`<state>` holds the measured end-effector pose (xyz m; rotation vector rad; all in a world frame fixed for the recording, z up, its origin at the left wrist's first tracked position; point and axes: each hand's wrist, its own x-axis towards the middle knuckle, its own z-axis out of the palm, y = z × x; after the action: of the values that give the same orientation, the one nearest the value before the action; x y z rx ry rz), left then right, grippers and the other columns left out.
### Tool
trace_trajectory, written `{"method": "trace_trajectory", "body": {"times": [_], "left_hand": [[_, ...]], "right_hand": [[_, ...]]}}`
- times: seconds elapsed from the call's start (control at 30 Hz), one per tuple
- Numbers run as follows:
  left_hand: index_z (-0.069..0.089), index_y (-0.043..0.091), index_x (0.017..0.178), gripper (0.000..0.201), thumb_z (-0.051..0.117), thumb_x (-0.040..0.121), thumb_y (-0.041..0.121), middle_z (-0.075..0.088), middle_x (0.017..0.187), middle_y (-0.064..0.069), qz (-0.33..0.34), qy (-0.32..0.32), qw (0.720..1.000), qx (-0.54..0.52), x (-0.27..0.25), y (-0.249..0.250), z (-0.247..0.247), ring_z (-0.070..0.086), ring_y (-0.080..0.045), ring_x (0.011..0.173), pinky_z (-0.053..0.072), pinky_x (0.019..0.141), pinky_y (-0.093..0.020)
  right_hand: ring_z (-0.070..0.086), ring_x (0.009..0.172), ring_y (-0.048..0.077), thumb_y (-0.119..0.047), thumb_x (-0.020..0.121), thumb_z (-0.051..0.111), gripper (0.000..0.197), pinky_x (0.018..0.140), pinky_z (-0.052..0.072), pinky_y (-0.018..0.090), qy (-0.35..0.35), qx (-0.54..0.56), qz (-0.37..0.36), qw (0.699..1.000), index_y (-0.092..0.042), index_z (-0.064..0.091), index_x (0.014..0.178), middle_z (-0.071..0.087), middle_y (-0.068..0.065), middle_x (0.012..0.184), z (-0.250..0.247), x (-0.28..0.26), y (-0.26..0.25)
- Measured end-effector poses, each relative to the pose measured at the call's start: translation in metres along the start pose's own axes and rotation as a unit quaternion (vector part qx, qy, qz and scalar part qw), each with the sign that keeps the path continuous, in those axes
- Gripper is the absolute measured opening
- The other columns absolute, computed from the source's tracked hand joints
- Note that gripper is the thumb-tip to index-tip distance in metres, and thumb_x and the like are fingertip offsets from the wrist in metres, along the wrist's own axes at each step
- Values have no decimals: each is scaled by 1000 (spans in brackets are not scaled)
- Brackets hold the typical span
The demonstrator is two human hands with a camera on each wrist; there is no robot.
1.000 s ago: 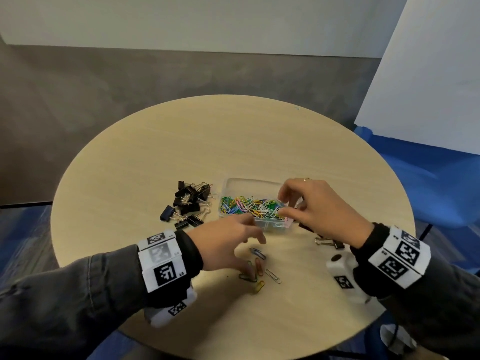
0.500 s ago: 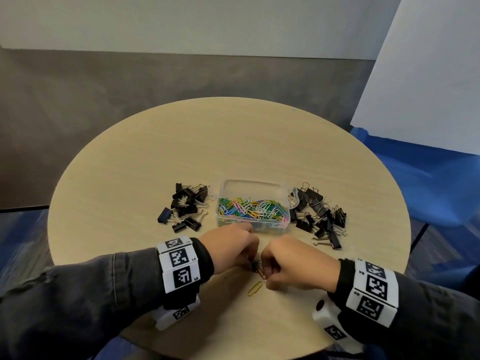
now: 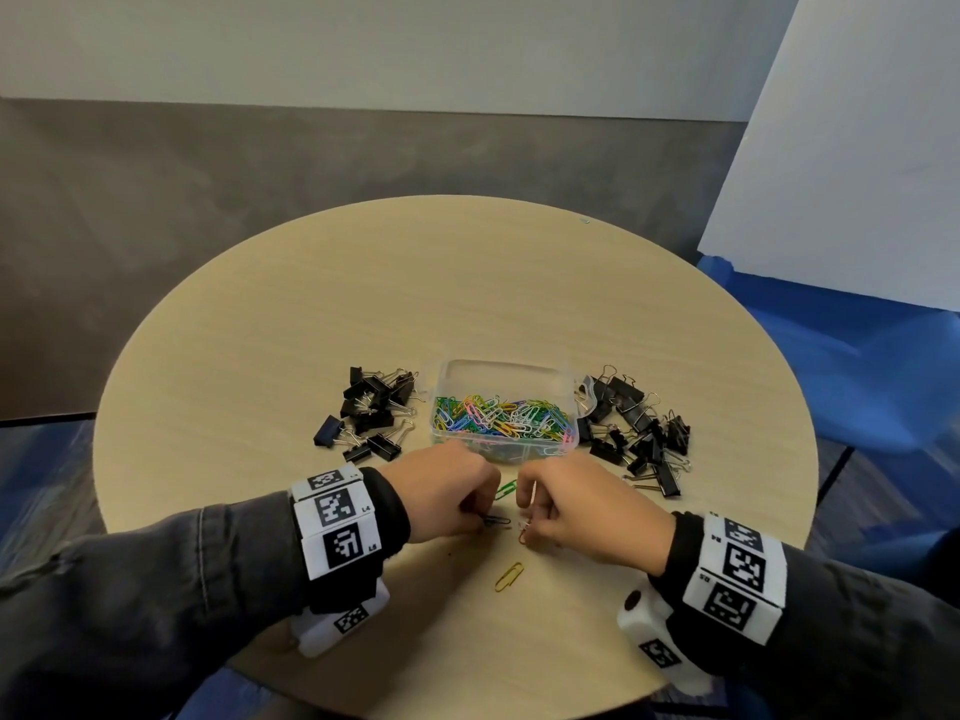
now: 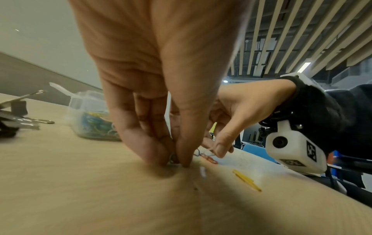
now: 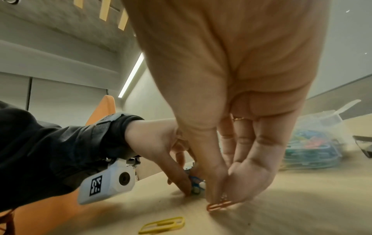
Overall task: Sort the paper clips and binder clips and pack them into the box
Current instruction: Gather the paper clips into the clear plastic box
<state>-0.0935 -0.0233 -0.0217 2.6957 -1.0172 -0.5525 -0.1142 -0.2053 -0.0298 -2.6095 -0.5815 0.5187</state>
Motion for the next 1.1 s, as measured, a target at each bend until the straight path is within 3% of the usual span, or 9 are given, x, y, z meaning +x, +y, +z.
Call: {"method": "trace_trajectory", "body": {"times": [0.17,0.27,0.43,0.57,0.7,0.77,0.83,0.93,1.1], "left_hand": [[63,11,83,3,64,82,14,66,80,-1,5,33,998,-48,-6,-10,-4,58,-16,74,48,69,-27],[58,17,78,11,69,81,17,63,76,-1,-4,68,993,-93,-7,-15,-8,61,-18,73,50,67,-28],[61,17,81,9,70,82,17,66,76,-3,-18,158,979,-129,-4,-26,-30,63,-20,71,40,48,-6],[66,19,90,8,69,84,15,68,76,4,-40,256,956,-139,4,-36,-47,61,-9,65,40,55,-7],[67,16,104,19,69,85,14,69,96,4,-53,242,961,-121,10,-39,-48,65,-11,83,39,64,-6],[66,18,110,25,69,85,17,66,104,6,-54,244,964,-95,10,-38,-44,62,-9,91,39,72,-12],[65,22,110,24,67,87,21,64,107,8,-51,248,963,-89,7,-36,-41,60,-8,94,39,73,-16],[65,25,109,20,62,90,31,62,109,7,-59,244,965,-73,4,-34,-38,60,-10,95,40,73,-21],[63,30,110,23,56,91,40,57,109,6,-88,187,978,-23,-2,-35,-34,57,-12,100,43,68,-24]], "right_hand": [[53,64,10,-20,81,70,6,58,41,23,-46,-58,-30,997,-20,64,83,55,-10,69,-4,6,4],[48,73,12,-24,85,64,5,60,36,24,-64,-106,-58,991,-21,62,88,48,-6,84,-4,4,6],[45,66,10,-21,90,59,18,61,39,25,-71,-122,-92,986,-26,45,80,45,-13,72,-13,-1,11],[53,62,-1,-20,89,66,18,59,36,10,79,-11,-72,994,-28,51,82,55,-15,71,-47,6,16],[53,83,-2,-38,84,68,20,68,35,5,174,-43,-67,982,-25,64,98,64,-14,94,-61,9,14],[54,92,-1,-46,82,68,35,80,40,8,160,-55,-83,982,-24,65,109,66,-12,106,-54,6,9],[55,102,6,-52,78,70,52,92,47,25,100,-58,-98,988,-22,61,120,63,-6,116,-39,3,2],[44,120,16,-60,66,75,88,104,41,33,-29,-108,-78,991,-18,44,138,47,0,133,-9,-2,-6],[45,104,21,-40,76,75,53,85,42,34,-32,-120,-80,989,-16,51,117,45,4,118,9,-2,-19]]}}
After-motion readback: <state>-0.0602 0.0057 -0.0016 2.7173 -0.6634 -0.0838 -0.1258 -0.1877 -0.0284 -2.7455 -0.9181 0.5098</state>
